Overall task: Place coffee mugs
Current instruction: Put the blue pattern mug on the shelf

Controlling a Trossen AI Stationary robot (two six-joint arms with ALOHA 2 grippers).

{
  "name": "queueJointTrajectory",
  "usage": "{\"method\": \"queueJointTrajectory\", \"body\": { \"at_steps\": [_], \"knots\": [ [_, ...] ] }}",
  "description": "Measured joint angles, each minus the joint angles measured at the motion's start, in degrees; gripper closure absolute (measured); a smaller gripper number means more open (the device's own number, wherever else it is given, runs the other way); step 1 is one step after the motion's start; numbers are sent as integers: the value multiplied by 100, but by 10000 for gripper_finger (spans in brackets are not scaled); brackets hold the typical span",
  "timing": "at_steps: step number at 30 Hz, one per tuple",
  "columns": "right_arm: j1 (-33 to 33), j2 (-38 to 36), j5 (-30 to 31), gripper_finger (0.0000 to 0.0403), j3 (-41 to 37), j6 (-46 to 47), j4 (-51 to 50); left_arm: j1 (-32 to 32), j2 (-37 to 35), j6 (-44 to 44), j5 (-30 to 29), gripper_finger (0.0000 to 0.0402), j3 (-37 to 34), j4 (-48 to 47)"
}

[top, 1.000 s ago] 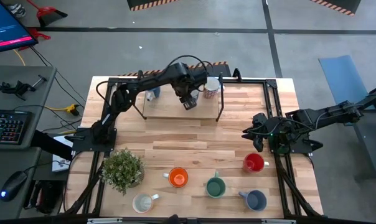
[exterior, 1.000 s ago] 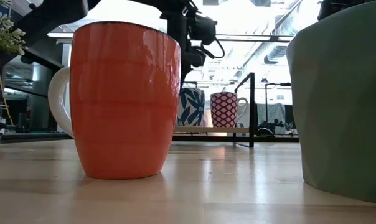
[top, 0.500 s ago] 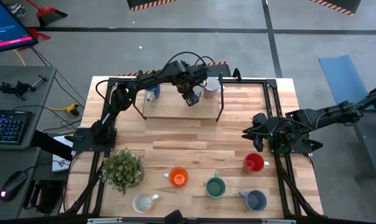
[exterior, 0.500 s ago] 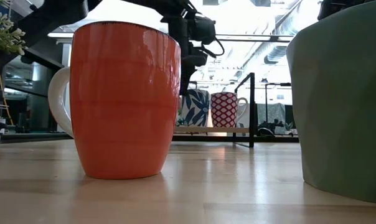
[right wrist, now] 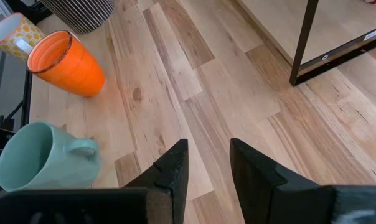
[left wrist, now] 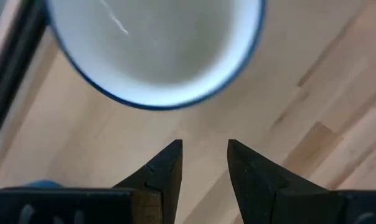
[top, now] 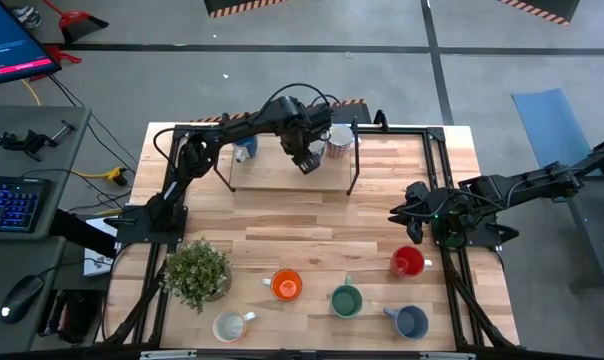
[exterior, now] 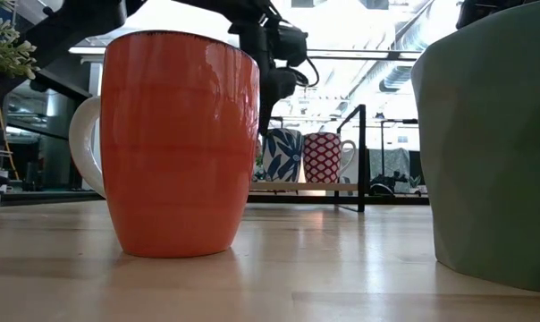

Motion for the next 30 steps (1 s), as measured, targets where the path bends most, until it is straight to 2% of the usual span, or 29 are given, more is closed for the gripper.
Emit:
{"method": "queueJointTrajectory", "body": {
  "at_steps": [14, 30],
  "knots": [
    [2, 2, 2, 304, 0, 2, -1, -194, 2, 436, 43, 287, 0, 963],
    [0, 0, 2, 304, 0, 7, 0, -114, 50, 440, -327, 287, -2, 969]
  ]
}}
